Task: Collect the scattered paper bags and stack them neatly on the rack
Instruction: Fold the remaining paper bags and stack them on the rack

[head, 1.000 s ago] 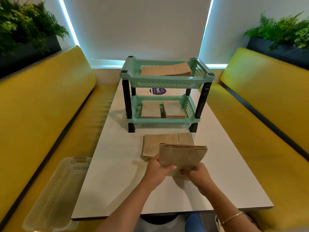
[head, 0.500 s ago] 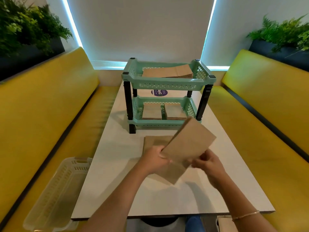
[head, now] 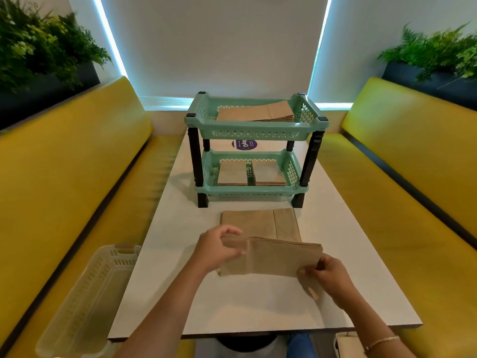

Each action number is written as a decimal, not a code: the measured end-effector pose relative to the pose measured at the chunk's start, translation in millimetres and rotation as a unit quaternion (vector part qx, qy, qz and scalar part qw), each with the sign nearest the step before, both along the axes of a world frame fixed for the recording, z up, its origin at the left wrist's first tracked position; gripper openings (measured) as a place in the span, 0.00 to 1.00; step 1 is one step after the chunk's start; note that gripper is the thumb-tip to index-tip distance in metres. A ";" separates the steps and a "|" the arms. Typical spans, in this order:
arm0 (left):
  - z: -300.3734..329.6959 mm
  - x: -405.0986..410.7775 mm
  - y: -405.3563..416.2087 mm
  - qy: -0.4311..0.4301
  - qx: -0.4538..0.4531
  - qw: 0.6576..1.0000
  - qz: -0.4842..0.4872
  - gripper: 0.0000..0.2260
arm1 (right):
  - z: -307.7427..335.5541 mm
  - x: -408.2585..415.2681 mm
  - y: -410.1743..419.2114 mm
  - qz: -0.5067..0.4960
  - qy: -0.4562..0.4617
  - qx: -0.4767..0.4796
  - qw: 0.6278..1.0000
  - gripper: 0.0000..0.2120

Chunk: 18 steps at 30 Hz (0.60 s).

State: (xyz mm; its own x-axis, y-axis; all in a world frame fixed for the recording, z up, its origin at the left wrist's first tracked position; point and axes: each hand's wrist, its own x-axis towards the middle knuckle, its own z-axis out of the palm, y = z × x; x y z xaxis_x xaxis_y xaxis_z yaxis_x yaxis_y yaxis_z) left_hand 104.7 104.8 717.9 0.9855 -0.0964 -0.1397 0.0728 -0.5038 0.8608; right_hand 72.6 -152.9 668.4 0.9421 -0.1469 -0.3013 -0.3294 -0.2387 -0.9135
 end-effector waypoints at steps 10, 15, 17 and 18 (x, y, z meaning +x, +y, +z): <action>-21.2 -4.0 -1.8 0.009 -0.112 0.993 0.033 0.14 | -0.9 4.7 0.1 0.029 0.029 -0.077 0.996 0.09; 16.5 9.6 -1.4 -0.007 0.127 0.988 -0.086 0.12 | 16.7 9.7 1.3 0.022 -0.011 0.010 1.000 0.09; 28.3 12.4 -6.5 -0.004 0.196 0.972 -0.132 0.13 | 29.4 12.8 1.5 0.002 -0.035 0.069 0.997 0.06; 32.5 13.7 -8.6 -0.005 0.198 0.971 -0.132 0.13 | 36.9 15.2 1.6 -0.011 -0.048 0.098 0.994 0.06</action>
